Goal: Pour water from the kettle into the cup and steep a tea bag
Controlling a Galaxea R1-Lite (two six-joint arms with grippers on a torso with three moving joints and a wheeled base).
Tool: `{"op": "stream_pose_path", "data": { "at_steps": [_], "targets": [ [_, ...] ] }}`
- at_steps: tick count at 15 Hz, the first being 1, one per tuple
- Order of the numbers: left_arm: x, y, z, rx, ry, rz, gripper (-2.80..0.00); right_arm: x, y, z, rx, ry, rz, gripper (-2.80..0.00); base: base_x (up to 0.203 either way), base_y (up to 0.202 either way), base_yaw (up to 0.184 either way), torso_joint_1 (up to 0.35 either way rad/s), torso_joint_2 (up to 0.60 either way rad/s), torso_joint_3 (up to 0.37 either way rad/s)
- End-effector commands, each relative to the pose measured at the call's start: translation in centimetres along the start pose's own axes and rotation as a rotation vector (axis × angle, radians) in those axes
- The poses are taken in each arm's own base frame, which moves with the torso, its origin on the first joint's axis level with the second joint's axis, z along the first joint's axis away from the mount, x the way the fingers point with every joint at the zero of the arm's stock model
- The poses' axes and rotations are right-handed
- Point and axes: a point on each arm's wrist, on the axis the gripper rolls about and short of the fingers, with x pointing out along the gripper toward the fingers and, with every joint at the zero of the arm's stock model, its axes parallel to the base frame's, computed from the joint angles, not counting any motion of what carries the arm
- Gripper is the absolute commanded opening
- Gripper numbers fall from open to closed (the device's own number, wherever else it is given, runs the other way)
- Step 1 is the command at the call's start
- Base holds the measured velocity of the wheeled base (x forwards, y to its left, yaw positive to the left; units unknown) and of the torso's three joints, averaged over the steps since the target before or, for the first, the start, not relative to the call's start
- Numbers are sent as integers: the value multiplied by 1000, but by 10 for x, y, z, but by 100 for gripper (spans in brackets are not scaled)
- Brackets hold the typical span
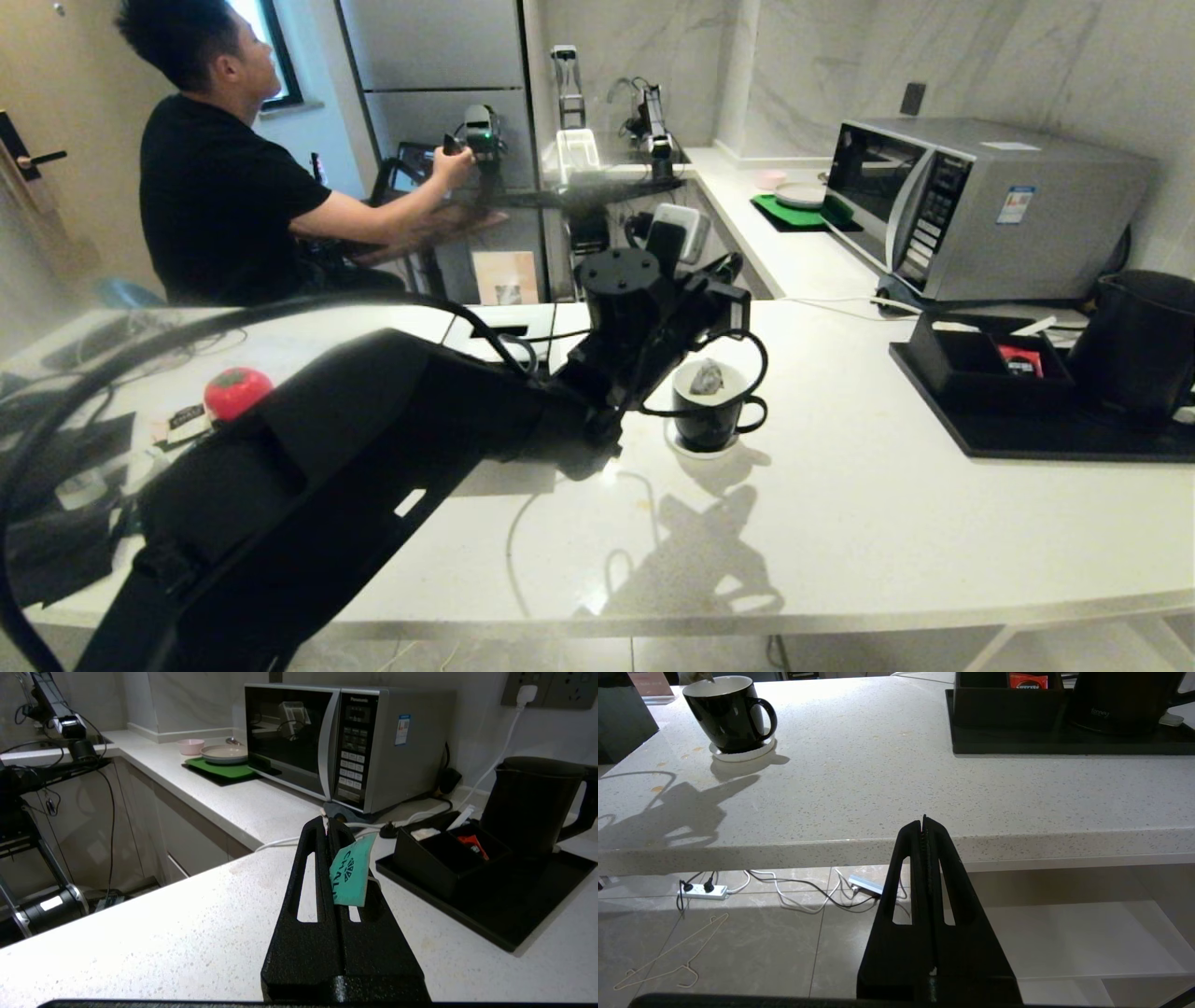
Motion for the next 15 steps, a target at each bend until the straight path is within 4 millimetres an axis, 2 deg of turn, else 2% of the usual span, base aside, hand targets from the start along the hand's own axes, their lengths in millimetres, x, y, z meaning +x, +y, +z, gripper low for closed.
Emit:
{"op": "stream_pose_path", "data": {
  "at_steps": [1,15],
  "targets": [
    [5,0,5,10,-20,0,-280,0,0,0,0,2,0,-280,0,0,0,0,0,0],
    [8,5,-24,32,20,7,-280,0,0,0,0,2,0,-280,0,0,0,0,0,0]
  ]
}}
